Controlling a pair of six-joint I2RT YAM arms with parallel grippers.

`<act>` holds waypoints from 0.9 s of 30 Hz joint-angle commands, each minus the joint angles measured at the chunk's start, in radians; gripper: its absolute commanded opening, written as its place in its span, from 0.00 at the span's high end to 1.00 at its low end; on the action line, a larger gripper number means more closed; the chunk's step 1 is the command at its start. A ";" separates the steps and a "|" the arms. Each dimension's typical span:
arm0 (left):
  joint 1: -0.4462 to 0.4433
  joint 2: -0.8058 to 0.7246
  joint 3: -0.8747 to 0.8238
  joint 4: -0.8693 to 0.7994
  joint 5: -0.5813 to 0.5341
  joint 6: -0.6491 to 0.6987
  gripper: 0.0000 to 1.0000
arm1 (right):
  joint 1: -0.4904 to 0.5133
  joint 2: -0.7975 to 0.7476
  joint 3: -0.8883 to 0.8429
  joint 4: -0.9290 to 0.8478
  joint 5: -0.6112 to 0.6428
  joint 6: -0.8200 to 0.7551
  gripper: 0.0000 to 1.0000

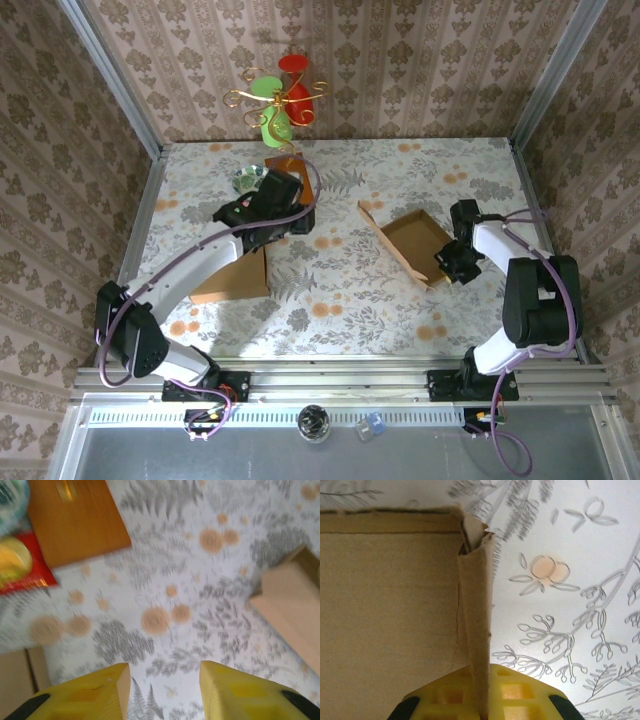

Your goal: Fold the paper box

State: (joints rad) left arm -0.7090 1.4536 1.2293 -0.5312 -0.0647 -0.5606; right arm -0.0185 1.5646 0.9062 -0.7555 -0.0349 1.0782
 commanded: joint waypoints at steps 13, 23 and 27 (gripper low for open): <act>-0.129 0.298 -0.040 0.428 0.339 -0.271 0.60 | 0.093 -0.103 -0.158 0.032 -0.120 0.590 1.00; -0.140 0.425 0.039 0.500 0.385 -0.303 0.60 | 0.197 -0.091 -0.185 0.086 -0.155 0.712 0.84; -0.141 0.441 0.050 0.507 0.390 -0.309 0.60 | 0.207 -0.093 -0.172 0.104 -0.175 0.707 0.75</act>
State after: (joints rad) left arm -0.8394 1.8755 1.2469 -0.0517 0.3004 -0.8494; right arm 0.1814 1.4616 0.7326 -0.6533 -0.1745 1.7451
